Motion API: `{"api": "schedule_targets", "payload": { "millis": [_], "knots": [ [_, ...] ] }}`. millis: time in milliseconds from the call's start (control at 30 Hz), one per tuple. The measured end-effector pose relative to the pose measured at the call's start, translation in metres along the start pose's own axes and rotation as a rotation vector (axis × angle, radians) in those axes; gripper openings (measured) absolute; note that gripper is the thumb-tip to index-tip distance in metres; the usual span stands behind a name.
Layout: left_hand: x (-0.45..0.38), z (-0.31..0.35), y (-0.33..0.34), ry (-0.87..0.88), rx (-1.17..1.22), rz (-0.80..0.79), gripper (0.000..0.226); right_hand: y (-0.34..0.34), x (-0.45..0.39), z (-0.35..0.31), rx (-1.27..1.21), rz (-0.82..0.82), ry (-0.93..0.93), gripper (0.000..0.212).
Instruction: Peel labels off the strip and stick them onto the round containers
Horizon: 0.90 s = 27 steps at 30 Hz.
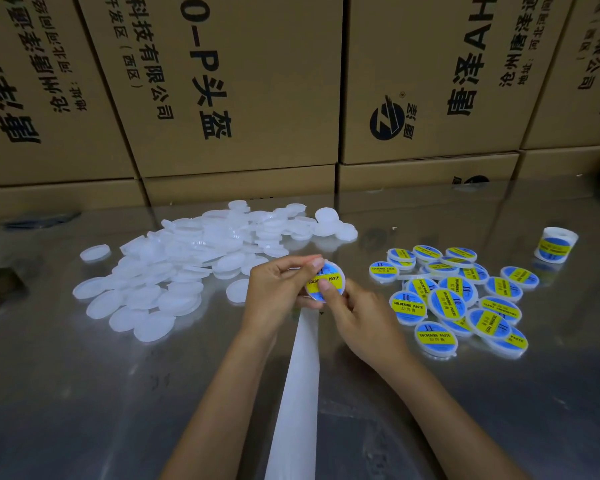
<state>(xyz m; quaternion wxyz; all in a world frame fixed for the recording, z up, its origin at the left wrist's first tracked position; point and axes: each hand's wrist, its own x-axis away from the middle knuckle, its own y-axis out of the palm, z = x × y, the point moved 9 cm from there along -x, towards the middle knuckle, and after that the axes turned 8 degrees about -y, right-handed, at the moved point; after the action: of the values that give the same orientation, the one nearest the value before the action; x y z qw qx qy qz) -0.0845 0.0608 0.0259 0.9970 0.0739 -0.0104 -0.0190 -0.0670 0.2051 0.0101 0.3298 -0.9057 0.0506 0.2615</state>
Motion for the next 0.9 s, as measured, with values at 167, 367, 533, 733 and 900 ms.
{"api": "schedule_targets", "payload": {
  "millis": [167,367,533,733,900],
  "knots": [
    [0.001,-0.003,0.019,-0.001,-0.089,-0.187,0.034,-0.013,-0.001,0.010,0.017,0.133,0.077,0.052],
    [0.003,0.000,0.026,0.057,-0.164,-0.230,0.047,-0.012,-0.001,0.017,-0.124,0.163,0.166,0.056],
    [0.003,0.004,0.016,0.066,-0.107,-0.119,0.039,-0.004,-0.005,0.011,-0.377,0.053,0.150,0.045],
    [0.007,0.009,0.013,0.106,-0.114,-0.021,0.030,0.003,-0.003,0.012,-0.594,-0.096,0.282,0.047],
    [0.007,0.010,0.005,0.109,-0.101,0.053,0.013,0.015,-0.001,0.000,-0.627,-0.200,0.227,0.050]
  ]
}}
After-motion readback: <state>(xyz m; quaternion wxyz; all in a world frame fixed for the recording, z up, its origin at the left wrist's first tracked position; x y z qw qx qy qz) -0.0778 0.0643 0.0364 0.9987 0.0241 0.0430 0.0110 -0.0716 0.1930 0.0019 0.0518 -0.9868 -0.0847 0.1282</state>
